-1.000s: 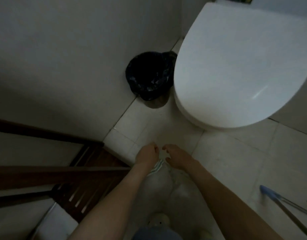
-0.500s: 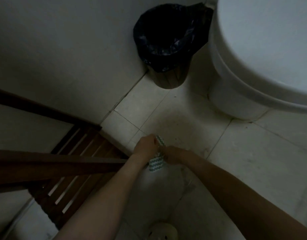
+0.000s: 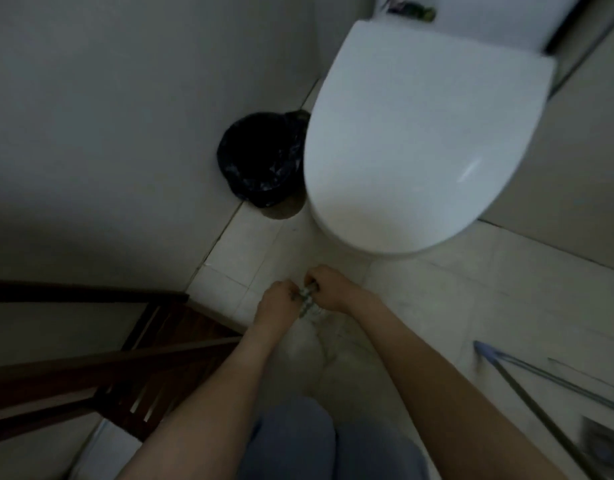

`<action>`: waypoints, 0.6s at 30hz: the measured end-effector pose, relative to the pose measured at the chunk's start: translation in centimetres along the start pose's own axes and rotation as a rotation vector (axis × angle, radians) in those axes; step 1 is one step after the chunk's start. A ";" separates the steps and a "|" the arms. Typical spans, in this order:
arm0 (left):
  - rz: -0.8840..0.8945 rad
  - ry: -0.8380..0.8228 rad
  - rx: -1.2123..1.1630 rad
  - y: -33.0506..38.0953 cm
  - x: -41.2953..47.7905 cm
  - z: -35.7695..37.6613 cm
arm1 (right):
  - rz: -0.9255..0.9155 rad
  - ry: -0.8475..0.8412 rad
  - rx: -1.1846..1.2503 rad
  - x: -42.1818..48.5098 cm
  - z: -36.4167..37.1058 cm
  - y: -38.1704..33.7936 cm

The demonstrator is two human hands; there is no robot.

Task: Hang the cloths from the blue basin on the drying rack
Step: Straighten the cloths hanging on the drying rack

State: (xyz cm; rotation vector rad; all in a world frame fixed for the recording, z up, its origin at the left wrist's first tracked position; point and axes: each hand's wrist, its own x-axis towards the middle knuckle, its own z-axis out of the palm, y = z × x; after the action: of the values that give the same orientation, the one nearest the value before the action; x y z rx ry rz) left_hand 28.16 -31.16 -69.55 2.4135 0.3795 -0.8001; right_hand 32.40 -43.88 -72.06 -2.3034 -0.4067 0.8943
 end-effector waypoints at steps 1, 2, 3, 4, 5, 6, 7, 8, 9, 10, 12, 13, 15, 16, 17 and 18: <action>0.013 0.010 -0.027 1.9 -2.0 -1.1 | 0.019 -0.012 -0.034 -2.3 -1.6 -1.0; 0.020 0.012 -0.035 3.3 -3.6 -1.9 | 0.029 -0.021 -0.069 -4.1 -2.6 -1.9; 0.036 0.010 -0.028 4.8 -5.1 -2.8 | 0.036 -0.011 -0.099 -5.8 -3.6 -2.8; 0.063 0.009 -0.013 6.6 -6.7 -3.9 | 0.042 0.011 -0.126 -7.6 -5.0 -3.8; 0.091 0.012 0.002 8.1 -8.0 -4.9 | 0.045 0.035 -0.165 -9.3 -6.4 -4.8; 0.125 0.013 0.012 9.5 -9.4 -5.8 | 0.045 0.055 -0.226 -10.8 -7.6 -5.8; 0.162 0.007 0.018 11.1 -11.2 -7.2 | 0.050 0.078 -0.288 -13.0 -9.3 -7.3; 0.196 -0.001 0.018 12.3 -12.5 -8.2 | 0.040 0.094 -0.352 -14.4 -10.5 -8.2; 0.237 -0.015 0.025 13.8 -14.3 -9.7 | 0.048 0.127 -0.376 -16.4 -12.2 -9.6; 0.272 -0.029 0.027 14.9 -15.7 -10.7 | 0.066 0.158 -0.380 -17.9 -13.5 -10.6; 0.334 -0.052 -0.007 17.1 -18.5 -12.7 | 0.093 0.248 -0.355 -20.9 -16.1 -12.9; 0.358 -0.060 -0.032 18.4 -20.3 -14.0 | 0.114 0.285 -0.325 -22.8 -17.6 -14.4; 0.380 -0.063 -0.083 20.9 -24.2 -16.6 | 0.159 0.332 -0.225 -26.6 -20.5 -17.3; 0.387 -0.059 -0.112 22.0 -25.8 -17.7 | 0.174 0.330 -0.165 -28.3 -22.0 -18.5; 0.414 -0.055 -0.142 23.1 -27.2 -18.8 | 0.189 0.316 -0.097 -30.1 -23.5 -19.6; 0.446 -0.065 -0.167 24.1 -28.5 -19.8 | 0.204 0.293 -0.021 -31.9 -24.8 -20.5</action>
State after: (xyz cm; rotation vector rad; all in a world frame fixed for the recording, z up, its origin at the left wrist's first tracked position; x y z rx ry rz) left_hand 25.20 -41.19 -28.62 2.1906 -0.1147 -0.6148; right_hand 25.22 -54.72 -28.65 -2.4789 -0.0565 0.6313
